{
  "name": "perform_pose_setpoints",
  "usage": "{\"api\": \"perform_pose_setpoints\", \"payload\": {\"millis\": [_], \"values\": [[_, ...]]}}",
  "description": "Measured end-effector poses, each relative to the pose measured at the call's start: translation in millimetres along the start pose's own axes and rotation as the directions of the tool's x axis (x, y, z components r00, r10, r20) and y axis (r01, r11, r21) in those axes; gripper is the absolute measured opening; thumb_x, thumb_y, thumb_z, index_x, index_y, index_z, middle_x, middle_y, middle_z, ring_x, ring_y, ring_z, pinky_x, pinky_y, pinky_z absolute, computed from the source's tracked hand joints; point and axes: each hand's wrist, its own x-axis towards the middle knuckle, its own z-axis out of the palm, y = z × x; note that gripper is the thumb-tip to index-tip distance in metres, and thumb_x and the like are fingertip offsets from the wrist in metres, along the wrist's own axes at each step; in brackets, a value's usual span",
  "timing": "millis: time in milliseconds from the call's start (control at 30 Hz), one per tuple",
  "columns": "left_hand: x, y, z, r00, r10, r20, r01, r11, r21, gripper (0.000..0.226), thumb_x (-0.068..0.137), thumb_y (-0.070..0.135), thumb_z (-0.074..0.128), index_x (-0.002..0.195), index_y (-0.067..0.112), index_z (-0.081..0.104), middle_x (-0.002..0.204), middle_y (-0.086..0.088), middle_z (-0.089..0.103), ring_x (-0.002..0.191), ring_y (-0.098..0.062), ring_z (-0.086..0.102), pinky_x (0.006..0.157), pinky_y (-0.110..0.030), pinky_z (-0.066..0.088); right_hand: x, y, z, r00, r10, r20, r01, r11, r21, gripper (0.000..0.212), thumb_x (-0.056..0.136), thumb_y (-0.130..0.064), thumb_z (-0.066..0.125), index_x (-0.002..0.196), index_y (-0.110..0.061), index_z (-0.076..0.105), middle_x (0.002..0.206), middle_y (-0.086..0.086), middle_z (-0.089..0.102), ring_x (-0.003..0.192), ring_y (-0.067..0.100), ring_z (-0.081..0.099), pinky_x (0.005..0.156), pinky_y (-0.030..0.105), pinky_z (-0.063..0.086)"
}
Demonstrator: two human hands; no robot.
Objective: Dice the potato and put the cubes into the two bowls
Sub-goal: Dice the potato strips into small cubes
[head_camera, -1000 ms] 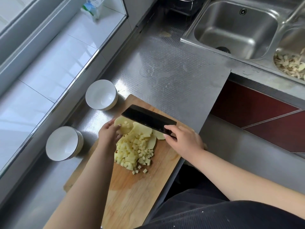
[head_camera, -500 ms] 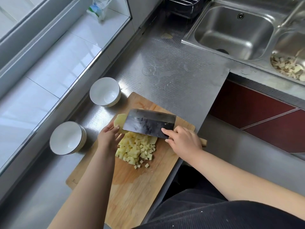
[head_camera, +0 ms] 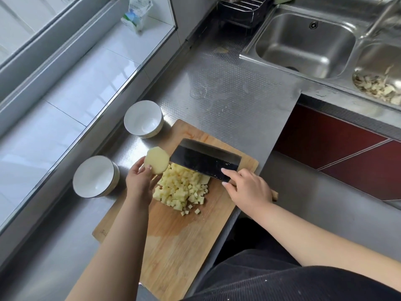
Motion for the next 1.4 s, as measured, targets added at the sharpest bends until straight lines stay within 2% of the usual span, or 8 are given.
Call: {"api": "perform_pose_setpoints", "payload": {"millis": [167, 300, 433, 567, 767, 867, 933, 1400], "values": [[-6.3, -4.8, -15.1, 0.998, -0.056, 0.036, 0.058, 0.997, -0.05, 0.03, 0.099, 0.002, 0.048, 0.119, 0.02, 0.059, 0.125, -0.01, 0.057, 0.106, -0.025, 0.063, 0.076, -0.035, 0.057, -5.2, -5.0, -1.6, 0.996, 0.053, 0.076, -0.055, 0.998, 0.026, 0.043, 0.1, -0.046, 0.042, 0.143, -0.041, 0.04, 0.109, -0.004, 0.06, 0.099, 0.015, 0.058, 0.078, 0.028, 0.038], [-9.6, -15.9, -31.9, 0.994, -0.074, -0.074, 0.07, 0.996, -0.054, 0.03, 0.1, 0.004, 0.045, 0.123, 0.017, 0.06, 0.125, -0.008, 0.058, 0.106, -0.022, 0.061, 0.076, -0.034, 0.055, -5.9, -9.9, 1.6, 0.987, 0.089, 0.131, -0.094, 0.995, 0.03, 0.043, 0.1, -0.047, 0.039, 0.143, -0.041, 0.038, 0.112, -0.005, 0.06, 0.102, 0.014, 0.058, 0.081, 0.031, 0.043], [-21.0, -44.1, -51.6, 0.965, 0.042, -0.26, 0.001, 0.987, 0.161, 0.027, 0.102, 0.01, 0.043, 0.127, 0.014, 0.054, 0.12, -0.005, 0.052, 0.104, -0.022, 0.054, 0.068, -0.029, 0.05, -8.2, -14.1, 3.5, 0.985, 0.092, 0.144, -0.098, 0.994, 0.04, 0.043, 0.1, -0.048, 0.039, 0.142, -0.041, 0.039, 0.111, -0.005, 0.061, 0.102, 0.015, 0.059, 0.081, 0.031, 0.043], [-26.1, -85.9, -71.5, 0.945, 0.131, -0.3, -0.014, 0.932, 0.361, 0.024, 0.102, 0.013, 0.041, 0.123, 0.019, 0.052, 0.116, -0.004, 0.053, 0.102, -0.021, 0.053, 0.082, -0.038, 0.051, -9.5, -19.8, 5.0, 0.981, 0.077, 0.179, -0.088, 0.995, 0.055, 0.043, 0.1, -0.048, 0.037, 0.143, -0.042, 0.038, 0.112, -0.005, 0.061, 0.104, 0.015, 0.059, 0.08, 0.031, 0.043], [-26.9, -114.8, -94.7, 0.946, 0.286, -0.153, -0.012, 0.503, 0.864, 0.027, 0.098, 0.024, 0.048, 0.124, 0.021, 0.057, 0.136, -0.01, 0.042, 0.128, -0.03, 0.035, 0.105, -0.05, 0.034, -11.7, -26.5, 5.7, 0.976, 0.058, 0.211, -0.067, 0.997, 0.033, 0.042, 0.101, -0.047, 0.037, 0.143, -0.041, 0.037, 0.11, -0.003, 0.059, 0.1, 0.018, 0.059, 0.078, 0.031, 0.042], [-27.8, -111.8, -99.0, 0.967, 0.24, 0.086, -0.127, 0.159, 0.979, 0.067, 0.081, 0.06, 0.063, 0.137, 0.031, 0.042, 0.143, -0.005, 0.034, 0.131, -0.029, 0.033, 0.102, -0.053, 0.04, -12.1, -27.8, 6.4, 0.973, 0.057, 0.223, -0.066, 0.997, 0.032, 0.042, 0.101, -0.047, 0.037, 0.143, -0.041, 0.038, 0.111, -0.003, 0.06, 0.1, 0.019, 0.058, 0.078, 0.032, 0.042], [-28.6, -109.7, -96.8, 0.967, 0.173, 0.187, -0.193, 0.02, 0.981, 0.087, 0.071, 0.069, 0.066, 0.143, 0.035, 0.032, 0.145, -0.001, 0.028, 0.132, -0.026, 0.03, 0.096, -0.052, 0.047, -11.6, -28.2, 7.0, 0.972, 0.058, 0.226, -0.067, 0.997, 0.032, 0.042, 0.101, -0.047, 0.037, 0.143, -0.042, 0.038, 0.112, -0.003, 0.06, 0.101, 0.019, 0.058, 0.079, 0.032, 0.043], [-31.8, -98.1, -94.0, 0.985, 0.13, 0.114, -0.131, 0.129, 0.983, 0.06, 0.083, 0.047, 0.064, 0.134, 0.029, 0.04, 0.137, -0.004, 0.036, 0.127, -0.026, 0.032, 0.09, -0.042, 0.045, -7.7, -36.1, 5.9, 0.977, -0.022, 0.21, -0.013, 0.986, 0.164, 0.038, 0.102, -0.043, 0.037, 0.138, -0.037, 0.045, 0.118, -0.003, 0.064, 0.105, 0.021, 0.06, 0.077, 0.032, 0.045]]}}
